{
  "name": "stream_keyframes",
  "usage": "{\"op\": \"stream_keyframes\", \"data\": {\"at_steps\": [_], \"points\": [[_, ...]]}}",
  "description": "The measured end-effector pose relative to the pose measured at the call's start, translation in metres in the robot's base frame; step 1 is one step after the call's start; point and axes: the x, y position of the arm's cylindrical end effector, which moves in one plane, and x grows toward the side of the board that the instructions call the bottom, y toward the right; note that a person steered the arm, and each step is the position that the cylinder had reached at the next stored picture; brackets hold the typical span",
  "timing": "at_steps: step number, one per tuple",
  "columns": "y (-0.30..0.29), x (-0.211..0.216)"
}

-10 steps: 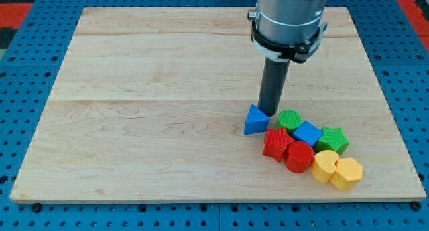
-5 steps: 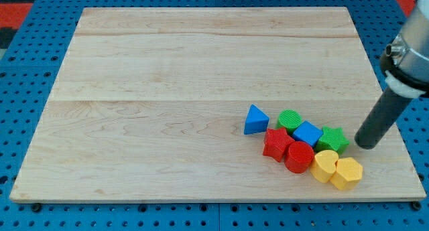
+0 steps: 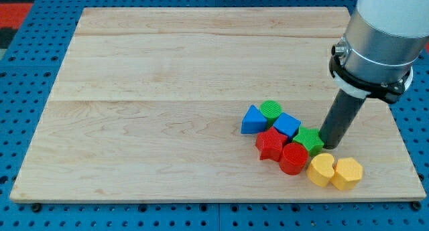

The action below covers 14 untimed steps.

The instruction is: Move the green blocks towards the top left of the board

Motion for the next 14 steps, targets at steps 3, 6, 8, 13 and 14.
{"op": "stream_keyframes", "data": {"at_steps": [3, 6, 8, 13, 14], "points": [[0.014, 0.01], [0.003, 0.048], [-0.032, 0.015], [-0.111, -0.102], [-0.117, -0.09]]}}
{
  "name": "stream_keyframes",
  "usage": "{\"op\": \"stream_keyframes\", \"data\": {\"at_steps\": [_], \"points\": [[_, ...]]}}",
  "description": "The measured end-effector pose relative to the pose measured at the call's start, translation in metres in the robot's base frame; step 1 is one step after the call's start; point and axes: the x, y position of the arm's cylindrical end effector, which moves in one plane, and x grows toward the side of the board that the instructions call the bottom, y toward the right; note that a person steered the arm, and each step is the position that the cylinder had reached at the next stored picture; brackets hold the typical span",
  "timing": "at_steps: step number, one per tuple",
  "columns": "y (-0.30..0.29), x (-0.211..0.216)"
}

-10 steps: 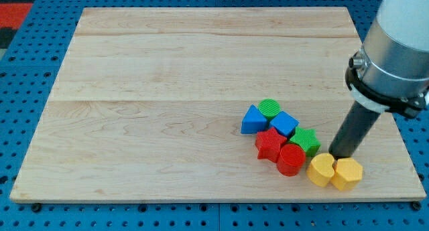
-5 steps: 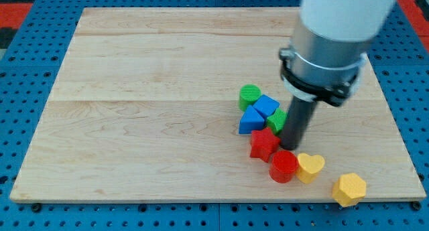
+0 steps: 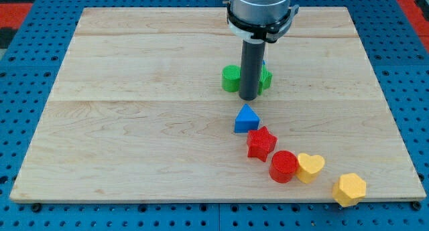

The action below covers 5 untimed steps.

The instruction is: Move the green blocks towards the top left of the board

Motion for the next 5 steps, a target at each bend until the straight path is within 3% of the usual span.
{"op": "stream_keyframes", "data": {"at_steps": [1, 2, 3, 5], "points": [[0.015, 0.017], [0.077, -0.01], [0.085, -0.022], [0.003, -0.031]]}}
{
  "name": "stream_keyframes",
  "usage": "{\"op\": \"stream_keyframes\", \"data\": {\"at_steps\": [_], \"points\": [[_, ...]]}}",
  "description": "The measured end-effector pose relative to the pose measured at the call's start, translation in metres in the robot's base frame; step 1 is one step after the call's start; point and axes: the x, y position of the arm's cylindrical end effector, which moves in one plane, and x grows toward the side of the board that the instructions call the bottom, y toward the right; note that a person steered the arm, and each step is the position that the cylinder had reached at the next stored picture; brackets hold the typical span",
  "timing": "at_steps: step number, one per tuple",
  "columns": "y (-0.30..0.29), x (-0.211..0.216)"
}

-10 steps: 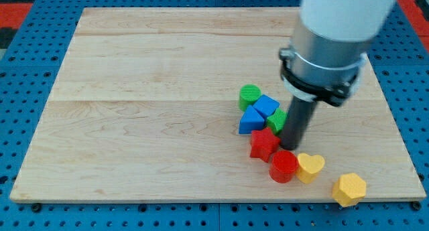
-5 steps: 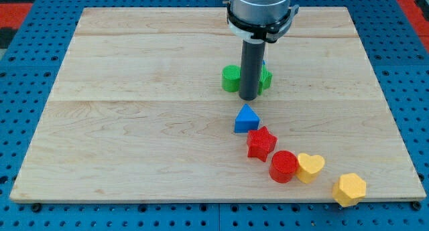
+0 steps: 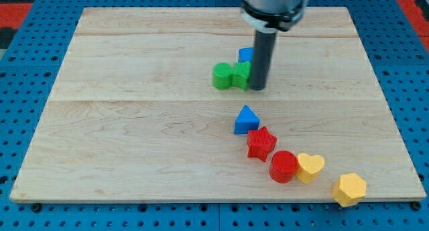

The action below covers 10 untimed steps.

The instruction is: Move the green blocks towards the top left of the board

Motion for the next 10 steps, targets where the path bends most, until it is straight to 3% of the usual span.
{"op": "stream_keyframes", "data": {"at_steps": [2, 3, 4, 6, 7, 10], "points": [[-0.113, 0.0], [-0.104, 0.02], [-0.058, 0.02], [-0.012, -0.016], [-0.025, -0.029], [-0.143, -0.029]]}}
